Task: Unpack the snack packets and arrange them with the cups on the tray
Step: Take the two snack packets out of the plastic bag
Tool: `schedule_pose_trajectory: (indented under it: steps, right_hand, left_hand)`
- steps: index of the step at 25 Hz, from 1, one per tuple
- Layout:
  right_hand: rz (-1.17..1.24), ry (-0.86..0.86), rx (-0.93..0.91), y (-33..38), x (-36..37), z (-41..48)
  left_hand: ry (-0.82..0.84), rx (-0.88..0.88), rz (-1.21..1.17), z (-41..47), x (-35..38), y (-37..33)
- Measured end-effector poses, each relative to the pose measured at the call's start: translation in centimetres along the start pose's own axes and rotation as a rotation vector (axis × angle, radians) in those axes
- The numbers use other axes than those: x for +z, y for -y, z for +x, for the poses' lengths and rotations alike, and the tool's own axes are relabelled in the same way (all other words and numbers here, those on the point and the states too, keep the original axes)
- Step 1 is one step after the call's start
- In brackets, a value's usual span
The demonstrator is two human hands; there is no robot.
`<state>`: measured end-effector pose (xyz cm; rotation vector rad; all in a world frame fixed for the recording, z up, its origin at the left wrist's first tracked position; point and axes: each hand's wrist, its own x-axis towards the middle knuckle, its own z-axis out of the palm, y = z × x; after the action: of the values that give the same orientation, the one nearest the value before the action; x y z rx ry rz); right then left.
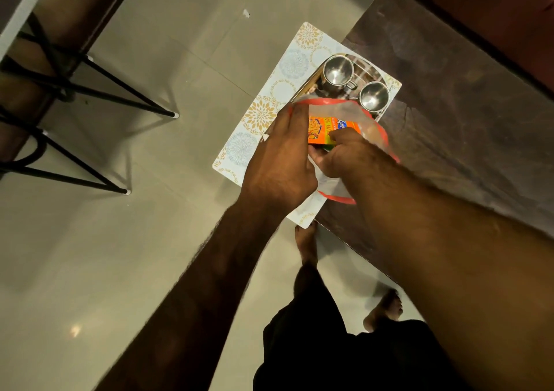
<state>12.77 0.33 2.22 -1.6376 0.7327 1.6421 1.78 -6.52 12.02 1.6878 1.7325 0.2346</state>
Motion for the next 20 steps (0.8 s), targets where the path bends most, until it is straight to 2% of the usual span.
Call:
schedule_pose_trajectory:
  steps: [7,13,20]
  right_hand:
    - [-0.206,0.016,-0.081,0.0,-0.4,0.5]
    - [-0.306,0.067,-0.187,0.8,-1.8,-3.2]
    - [-0.45,0.251,-0.133,1.7,-6.5,-10.9]
  left_hand:
    - [-0.026,0.004,0.01,0.2,0.4,0.5]
    - [-0.028,-0.041,0.045,0.4,0.8,0.6]
    - [-0.016,-0.013,0.073,0.2,0.5,0.7]
